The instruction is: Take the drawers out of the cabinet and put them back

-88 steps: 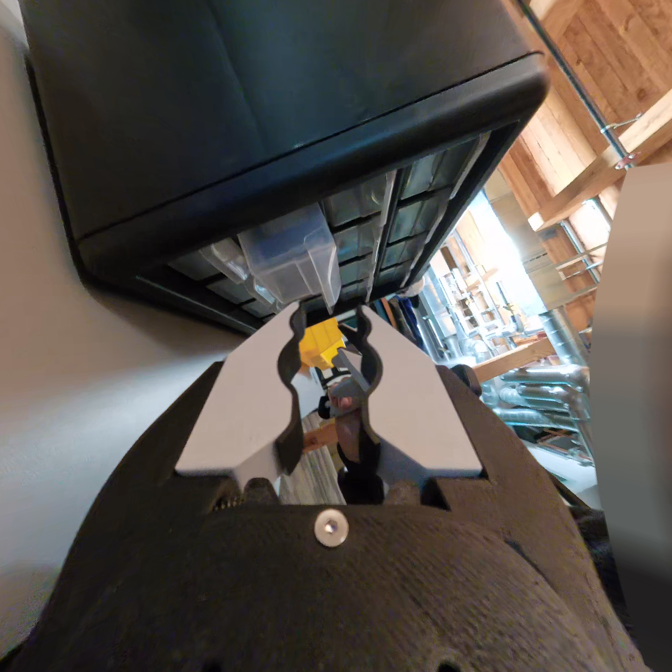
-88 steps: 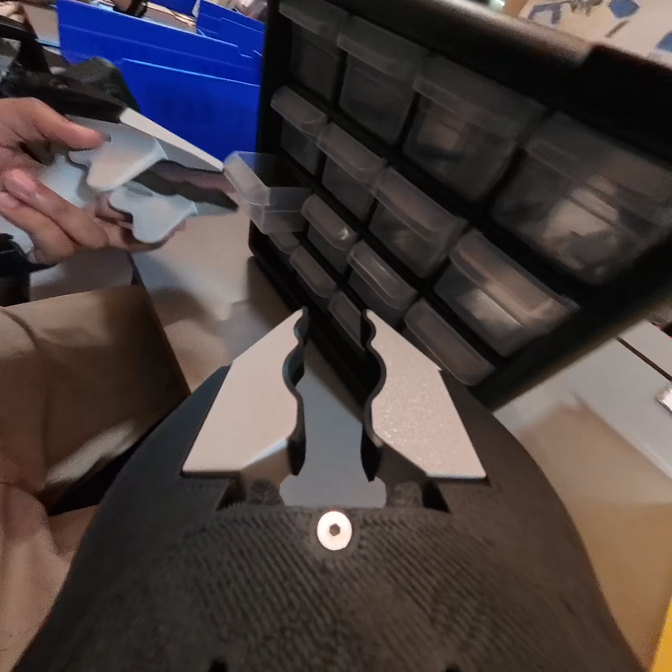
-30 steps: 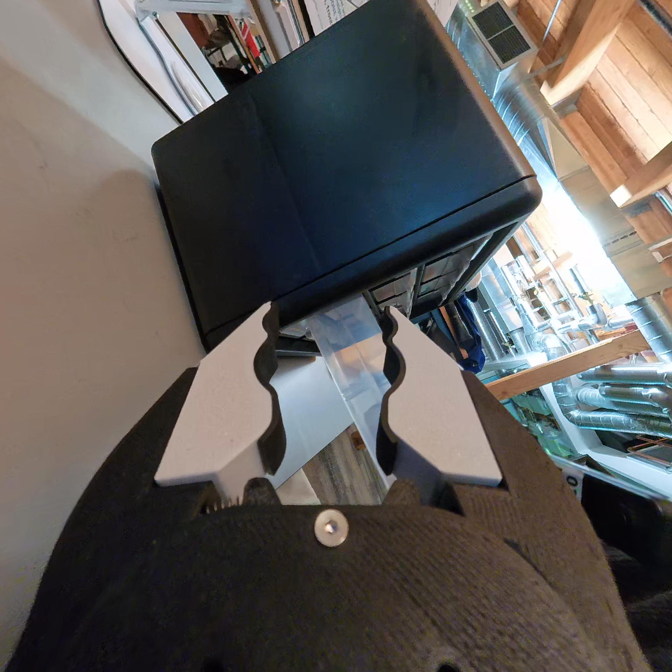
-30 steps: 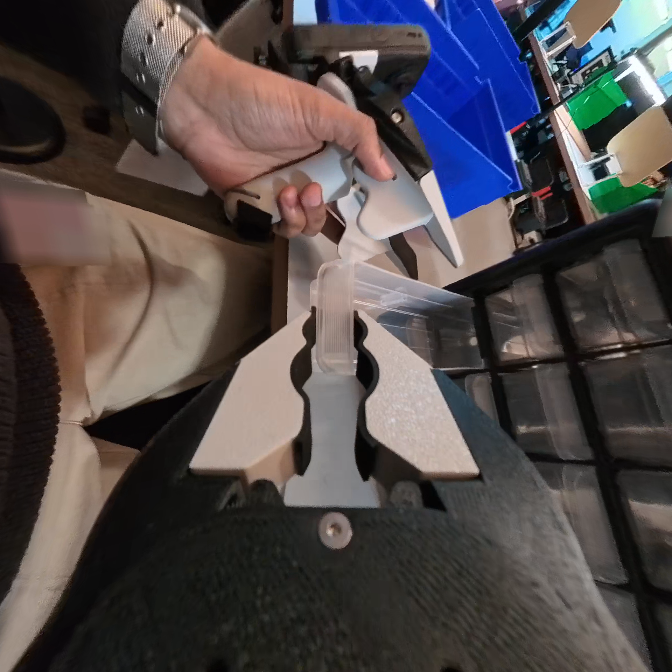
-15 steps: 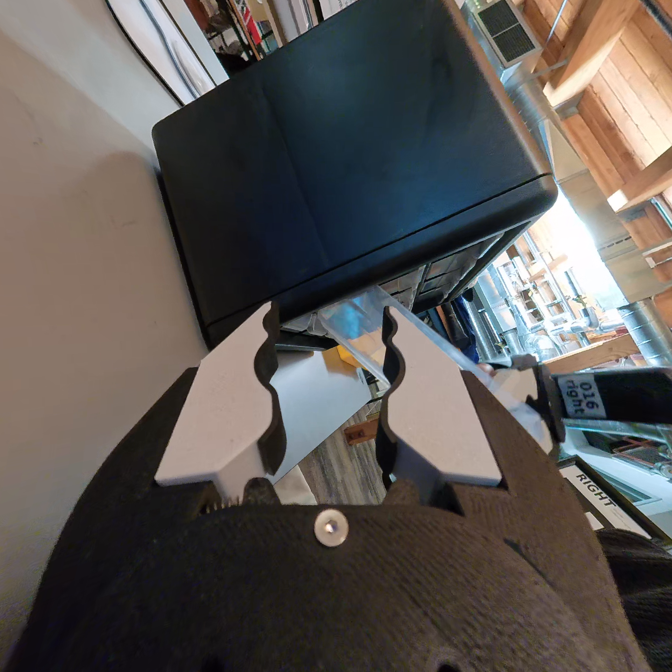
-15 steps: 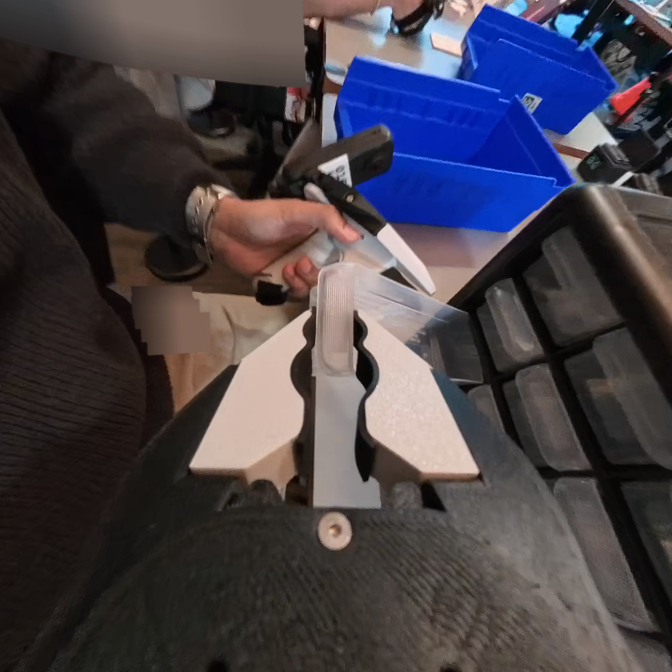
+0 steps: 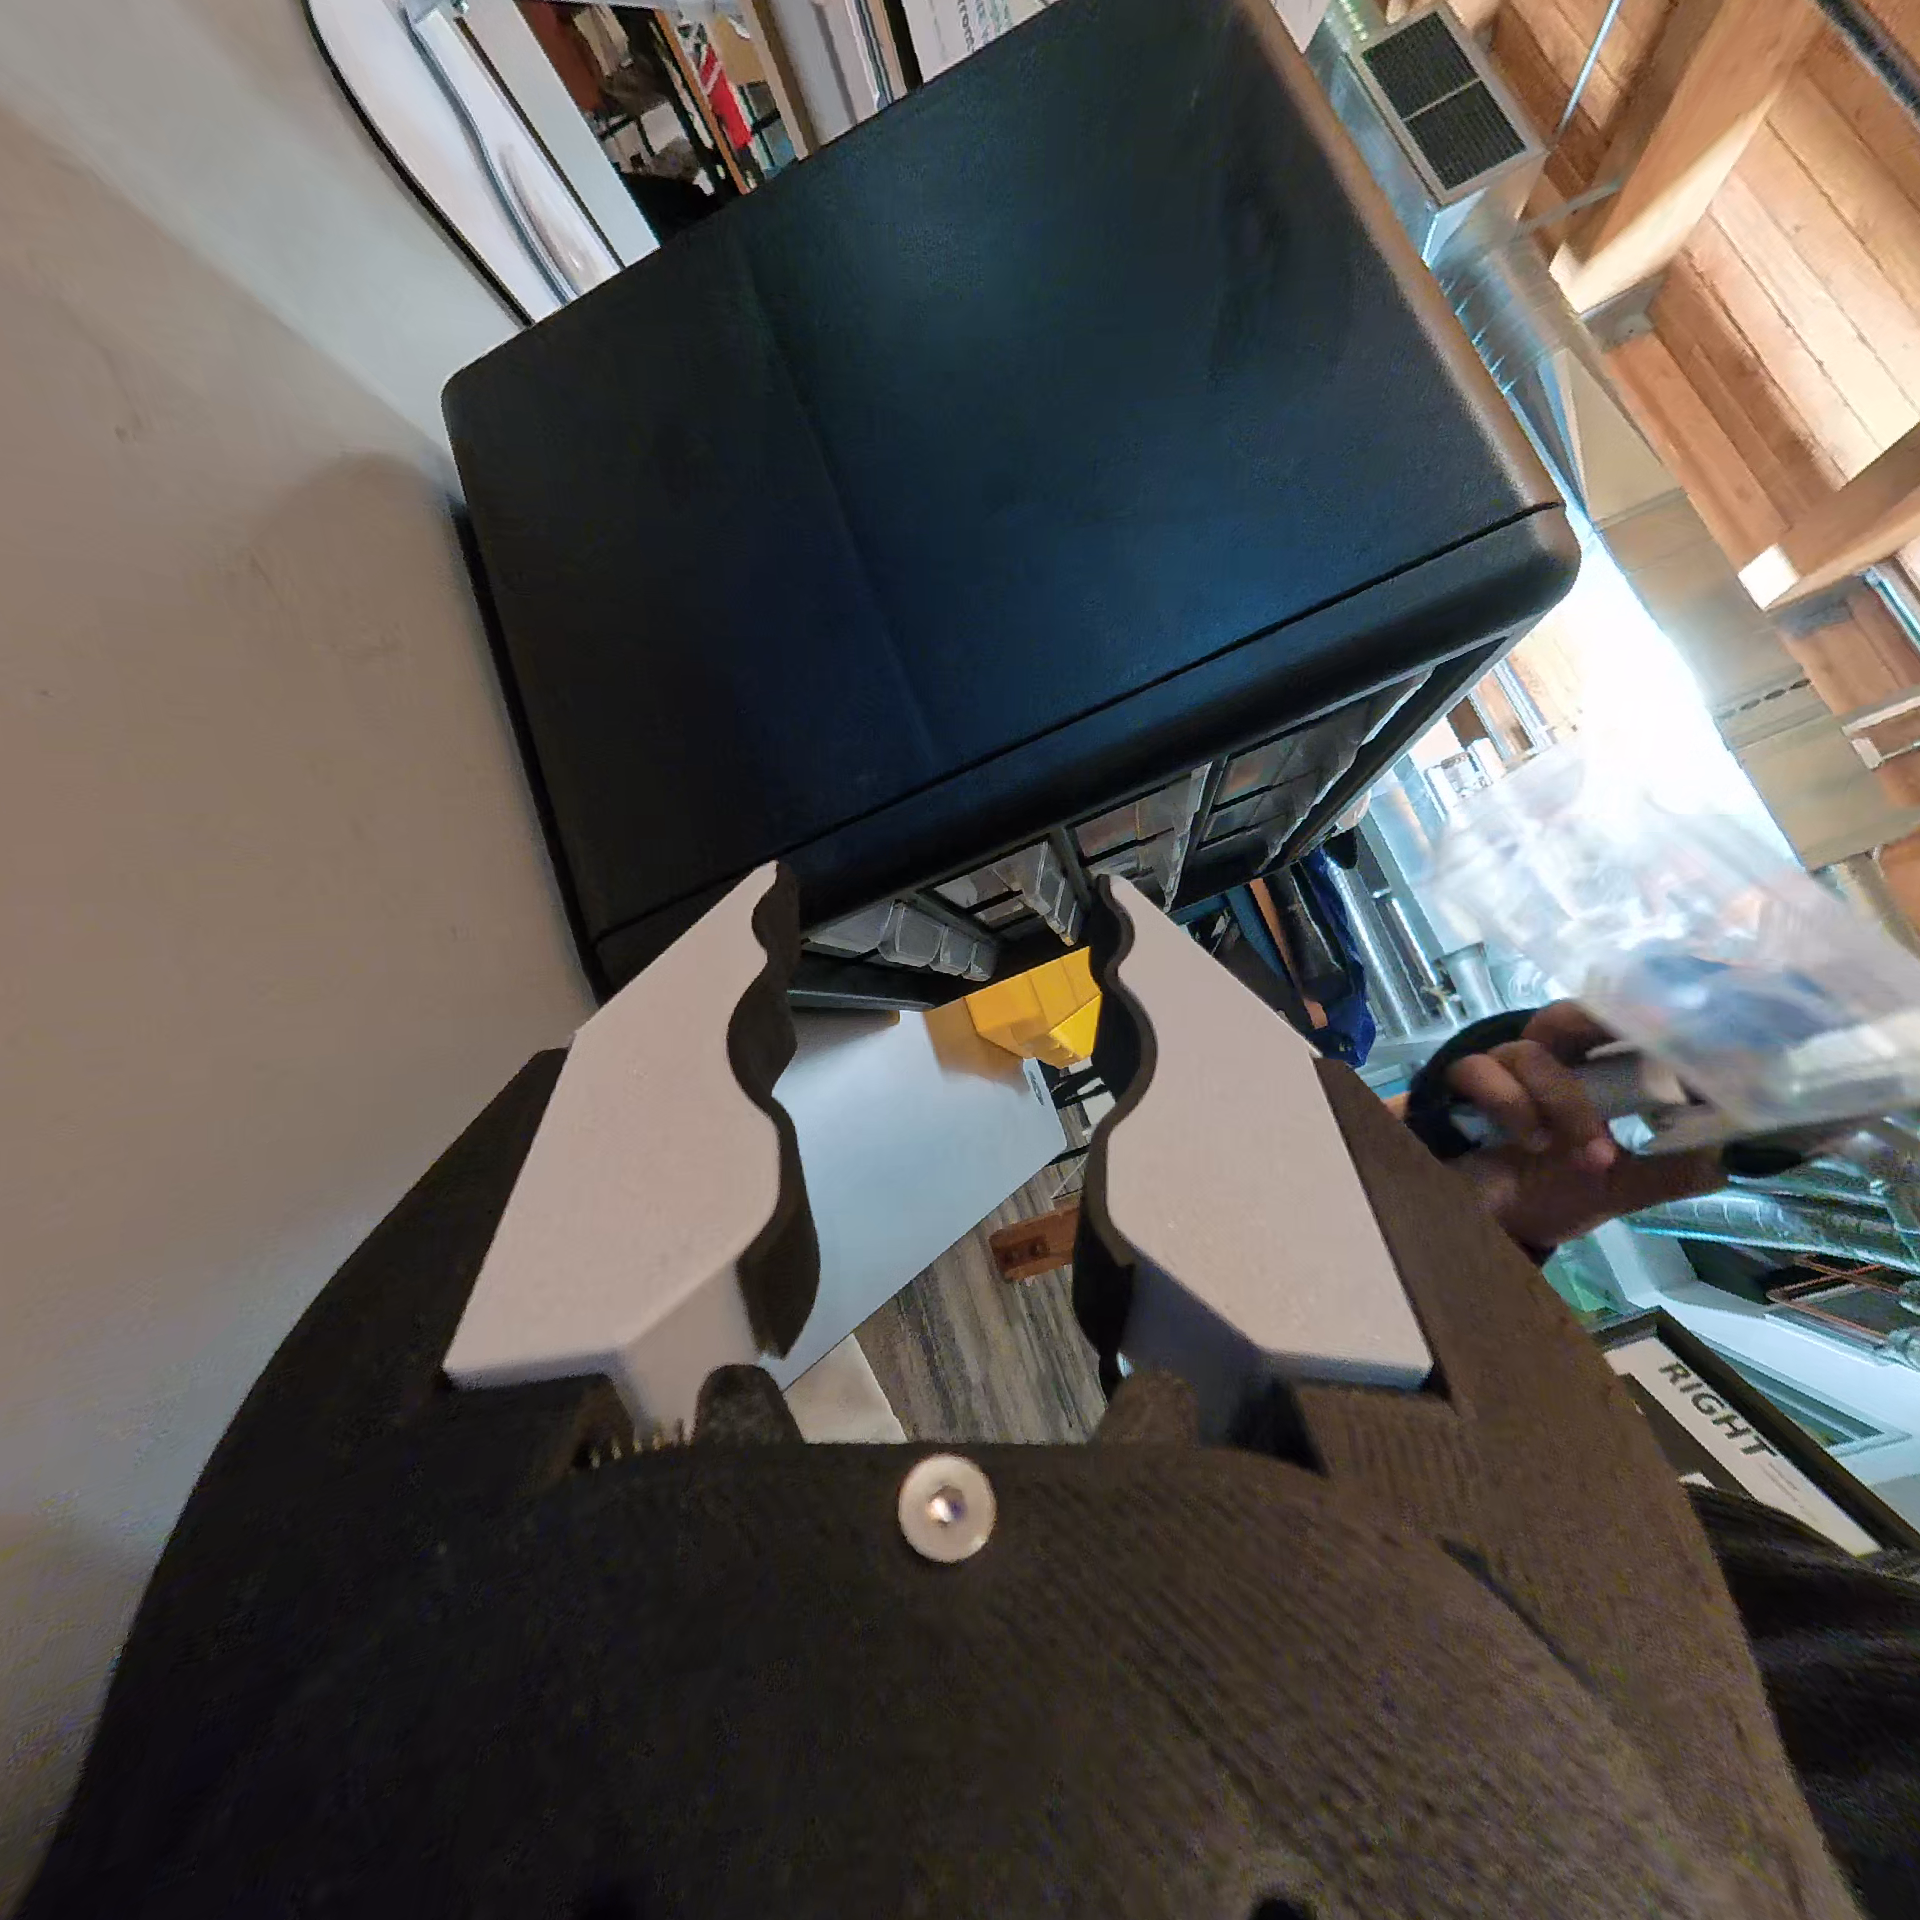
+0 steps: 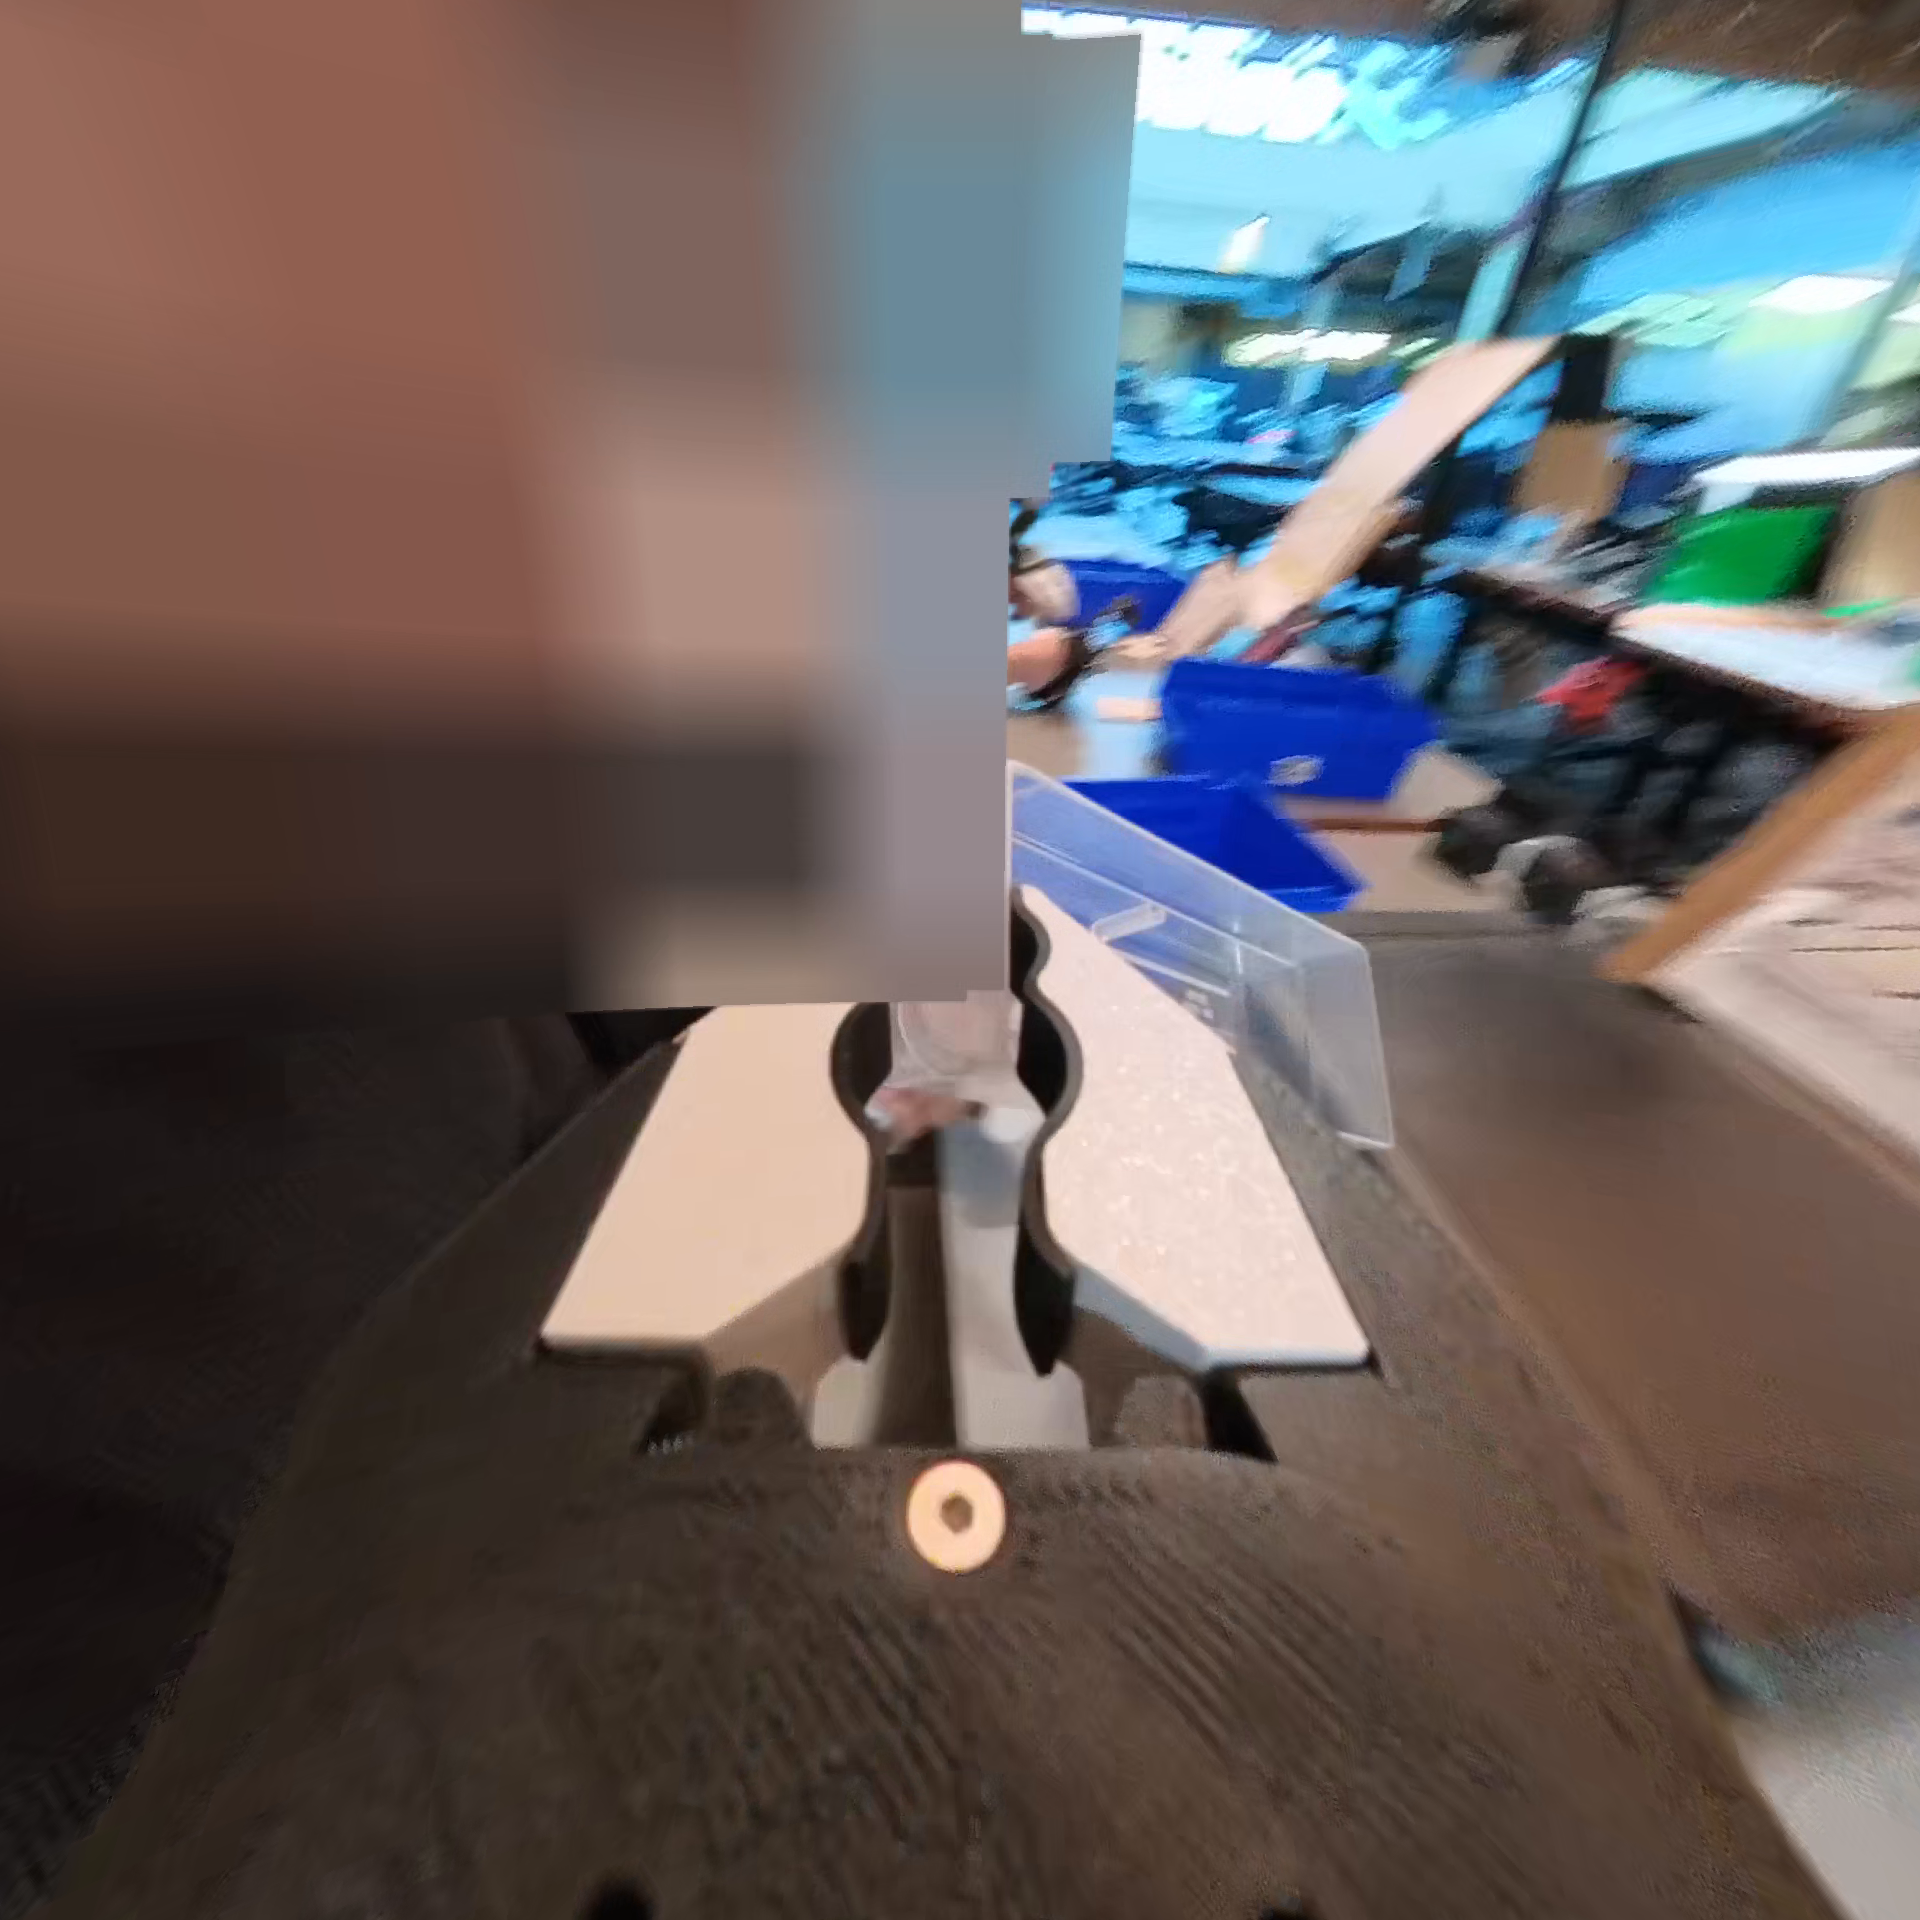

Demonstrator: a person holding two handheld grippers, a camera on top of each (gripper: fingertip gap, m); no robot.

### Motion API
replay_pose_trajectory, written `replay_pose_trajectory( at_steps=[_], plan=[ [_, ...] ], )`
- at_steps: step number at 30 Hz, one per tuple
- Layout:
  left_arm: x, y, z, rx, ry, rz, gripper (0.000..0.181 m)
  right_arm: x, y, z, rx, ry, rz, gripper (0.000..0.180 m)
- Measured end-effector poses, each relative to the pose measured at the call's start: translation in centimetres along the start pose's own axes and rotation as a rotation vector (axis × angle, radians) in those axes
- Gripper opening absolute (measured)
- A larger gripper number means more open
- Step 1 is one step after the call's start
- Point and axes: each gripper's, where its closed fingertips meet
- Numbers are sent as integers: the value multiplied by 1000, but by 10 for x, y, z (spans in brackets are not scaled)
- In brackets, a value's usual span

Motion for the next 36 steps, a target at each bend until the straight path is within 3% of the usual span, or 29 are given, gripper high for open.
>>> replay_pose_trajectory(
  at_steps=[3,5,8,11,15,22,30,36],
  plan=[
    [1,0,2,-14,14,5,53,60,35,33,161,-10,-350,17],
    [2,3,4,-51,29,14,53,110,75,33,243,-86,-651,17],
    [2,9,6,-135,43,25,53,189,141,-6,227,-274,-1001,17],
    [1,16,5,-218,42,29,53,253,204,-78,91,-430,-1164,17],
    [0,19,1,-292,36,44,53,289,268,-160,-95,-482,-1183,17],
    [1,12,3,-310,41,72,53,306,333,-246,-254,-643,-1193,17],
    [1,13,-4,-396,12,91,53,301,350,-285,-242,-746,-1197,19],
    [4,10,-2,-359,18,91,53,306,346,-292,-357,-692,-1193,50]
  ],
)
Point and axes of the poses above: each gripper's, where its closed fingertips meet, x back along the fingers, z out of its top, y = z × x across the jaws, and after that the axes turned 2 degrees about z, right-handed
